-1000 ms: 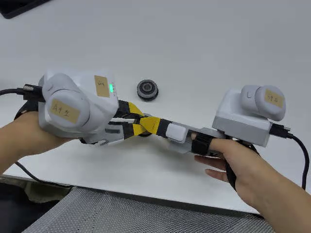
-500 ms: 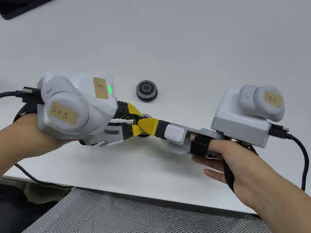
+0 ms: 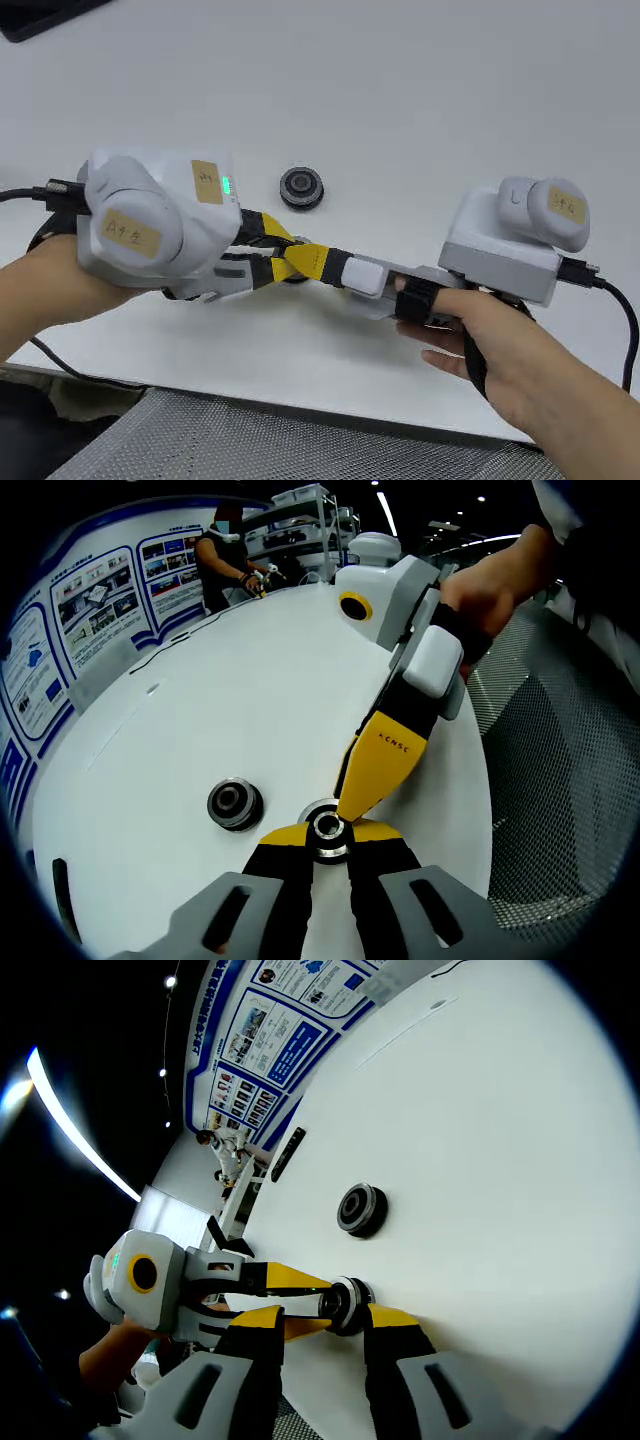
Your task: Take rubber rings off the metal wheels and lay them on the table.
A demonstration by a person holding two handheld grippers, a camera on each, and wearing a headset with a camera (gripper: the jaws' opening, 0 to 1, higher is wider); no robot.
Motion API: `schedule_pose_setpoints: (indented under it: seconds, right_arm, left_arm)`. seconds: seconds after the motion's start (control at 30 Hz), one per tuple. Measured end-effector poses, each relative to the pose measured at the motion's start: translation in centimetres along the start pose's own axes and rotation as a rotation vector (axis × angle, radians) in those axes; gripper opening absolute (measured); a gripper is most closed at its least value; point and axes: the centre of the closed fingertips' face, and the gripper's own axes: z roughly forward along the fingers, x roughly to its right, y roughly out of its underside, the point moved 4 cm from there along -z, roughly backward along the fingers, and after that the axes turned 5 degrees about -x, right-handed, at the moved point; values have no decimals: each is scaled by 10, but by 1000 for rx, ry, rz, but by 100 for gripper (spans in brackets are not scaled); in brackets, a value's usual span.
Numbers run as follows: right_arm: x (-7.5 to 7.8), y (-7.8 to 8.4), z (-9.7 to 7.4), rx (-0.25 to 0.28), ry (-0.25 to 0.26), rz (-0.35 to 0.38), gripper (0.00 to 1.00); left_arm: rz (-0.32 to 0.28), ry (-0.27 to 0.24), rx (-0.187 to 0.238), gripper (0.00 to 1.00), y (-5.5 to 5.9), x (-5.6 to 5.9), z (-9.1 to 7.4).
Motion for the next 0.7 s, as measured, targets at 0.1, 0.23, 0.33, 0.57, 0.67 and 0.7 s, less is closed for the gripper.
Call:
schedule_pose_setpoints:
  seconds: [0.1, 0.23, 0.33, 0.57, 0.67, 0.7]
  right_arm:
    - [1, -1, -1, 3, 3, 1, 32]
    - [2, 0, 2, -6, 7, -6, 33]
    - [2, 0, 3, -10, 8, -3, 34]
    - [3, -3, 1, -9, -6, 19, 33]
    - [3, -3, 1, -10, -7, 27, 33]
    - [3, -3, 1, -11, -8, 26, 33]
  left_arm:
    - [-1, 0, 0, 13, 0, 0, 0]
    - [0, 0, -1, 13, 0, 0, 0]
    - [0, -1, -3, 13, 0, 1, 0]
    - [0, -1, -3, 13, -1, 1, 1]
    - [1, -1, -3, 13, -1, 1, 1]
    - [0, -1, -3, 13, -2, 1, 1]
